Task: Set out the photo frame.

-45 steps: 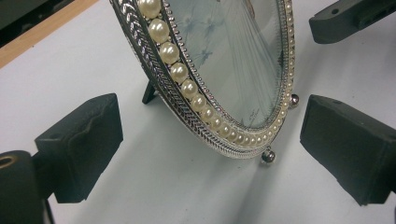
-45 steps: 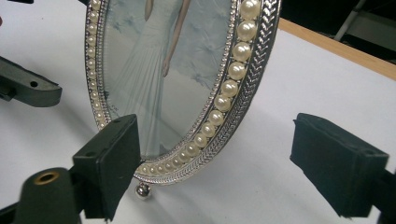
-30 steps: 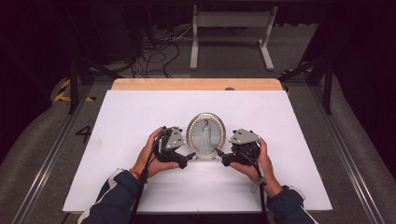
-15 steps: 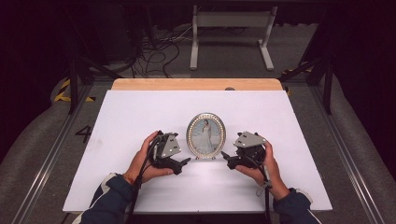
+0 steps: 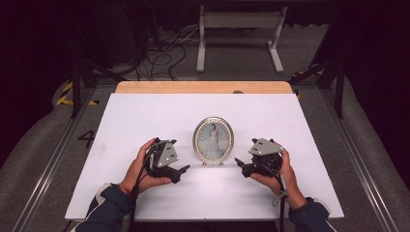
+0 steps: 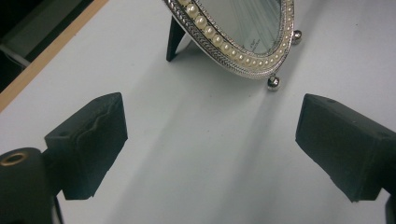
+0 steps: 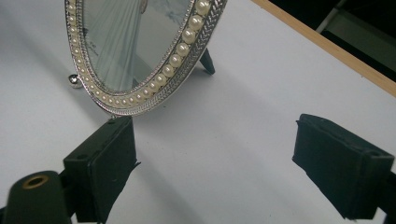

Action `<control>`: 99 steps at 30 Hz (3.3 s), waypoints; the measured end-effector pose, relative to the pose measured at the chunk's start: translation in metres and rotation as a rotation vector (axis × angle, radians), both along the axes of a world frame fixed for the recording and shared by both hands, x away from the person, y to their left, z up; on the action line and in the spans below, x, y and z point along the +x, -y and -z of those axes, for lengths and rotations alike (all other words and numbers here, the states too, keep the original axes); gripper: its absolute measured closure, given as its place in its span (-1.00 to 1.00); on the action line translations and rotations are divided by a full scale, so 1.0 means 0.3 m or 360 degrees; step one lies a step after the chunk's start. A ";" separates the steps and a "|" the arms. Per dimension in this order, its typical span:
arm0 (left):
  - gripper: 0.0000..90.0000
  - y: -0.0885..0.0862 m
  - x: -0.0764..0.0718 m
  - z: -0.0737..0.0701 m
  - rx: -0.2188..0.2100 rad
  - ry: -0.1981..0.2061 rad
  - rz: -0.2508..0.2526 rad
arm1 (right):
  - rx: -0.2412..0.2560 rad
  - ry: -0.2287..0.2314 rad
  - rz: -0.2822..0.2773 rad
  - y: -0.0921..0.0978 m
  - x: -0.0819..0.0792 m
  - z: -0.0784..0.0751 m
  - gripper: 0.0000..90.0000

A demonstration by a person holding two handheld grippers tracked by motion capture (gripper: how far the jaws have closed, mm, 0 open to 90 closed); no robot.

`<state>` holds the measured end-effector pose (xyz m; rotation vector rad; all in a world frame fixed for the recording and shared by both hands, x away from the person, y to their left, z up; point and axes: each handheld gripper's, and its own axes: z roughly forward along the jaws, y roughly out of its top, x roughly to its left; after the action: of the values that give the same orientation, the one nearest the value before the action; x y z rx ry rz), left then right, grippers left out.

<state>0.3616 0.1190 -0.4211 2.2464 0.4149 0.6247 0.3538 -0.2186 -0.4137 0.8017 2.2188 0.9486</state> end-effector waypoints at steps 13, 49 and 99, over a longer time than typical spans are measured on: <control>-0.79 -0.065 -0.015 0.010 -0.0018 -0.0010 -0.0029 | 0.0000 0.0007 0.0015 0.026 -0.013 0.008 -0.71; -0.79 -0.253 -0.096 0.051 -0.0081 -0.0072 -0.0173 | 0.0005 0.0023 0.0063 0.084 -0.060 0.016 -0.70; -0.79 -0.513 -0.154 0.130 -0.0207 -0.0232 -0.0441 | 0.0057 -0.0012 0.0235 0.313 -0.164 0.092 -0.75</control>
<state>0.3155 0.2729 -0.4602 2.1337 0.8266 0.5577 0.3046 -0.3124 -0.4412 0.9726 2.1214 0.9167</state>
